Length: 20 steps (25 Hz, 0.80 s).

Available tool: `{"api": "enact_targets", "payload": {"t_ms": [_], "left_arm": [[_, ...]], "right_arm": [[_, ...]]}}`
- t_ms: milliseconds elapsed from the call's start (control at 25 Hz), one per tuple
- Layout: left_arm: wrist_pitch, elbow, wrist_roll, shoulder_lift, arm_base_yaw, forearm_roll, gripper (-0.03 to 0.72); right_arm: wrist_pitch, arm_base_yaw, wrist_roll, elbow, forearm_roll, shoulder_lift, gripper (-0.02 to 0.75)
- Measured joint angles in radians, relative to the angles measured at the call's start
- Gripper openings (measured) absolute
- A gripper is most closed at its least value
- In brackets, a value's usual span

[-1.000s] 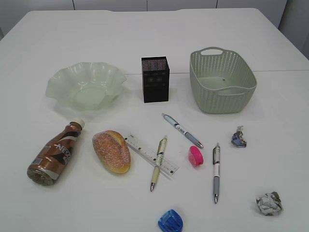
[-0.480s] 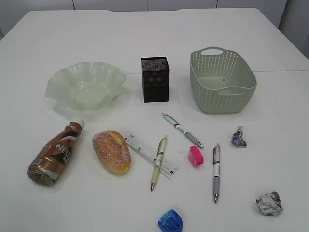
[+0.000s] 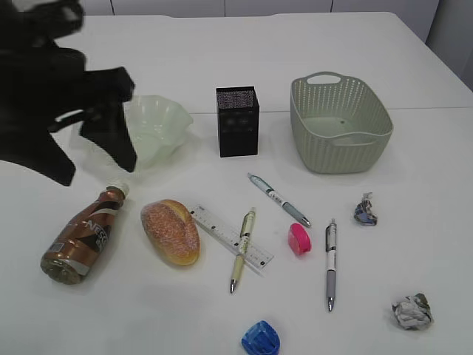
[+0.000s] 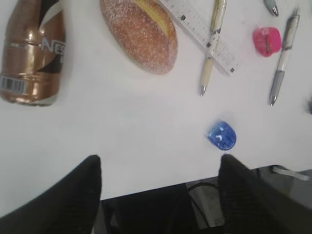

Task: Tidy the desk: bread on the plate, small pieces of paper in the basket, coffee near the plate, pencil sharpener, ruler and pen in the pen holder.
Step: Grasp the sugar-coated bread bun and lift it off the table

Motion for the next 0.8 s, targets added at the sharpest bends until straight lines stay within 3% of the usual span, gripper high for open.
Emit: {"api": "enact_targets", "payload": {"t_ms": [280, 800], "left_arm": [[-0.114, -0.013, -0.033, 0.184, 0.0, -0.059, 0.54], [-0.238, -0.035, -0.033, 0.331, 0.009, -0.043, 0.541]], "right_arm": [[0.0, 0.0, 0.002, 0.0, 0.037, 0.002, 0.35], [0.0, 0.0, 0.002, 0.0, 0.112, 0.002, 0.35]]}}
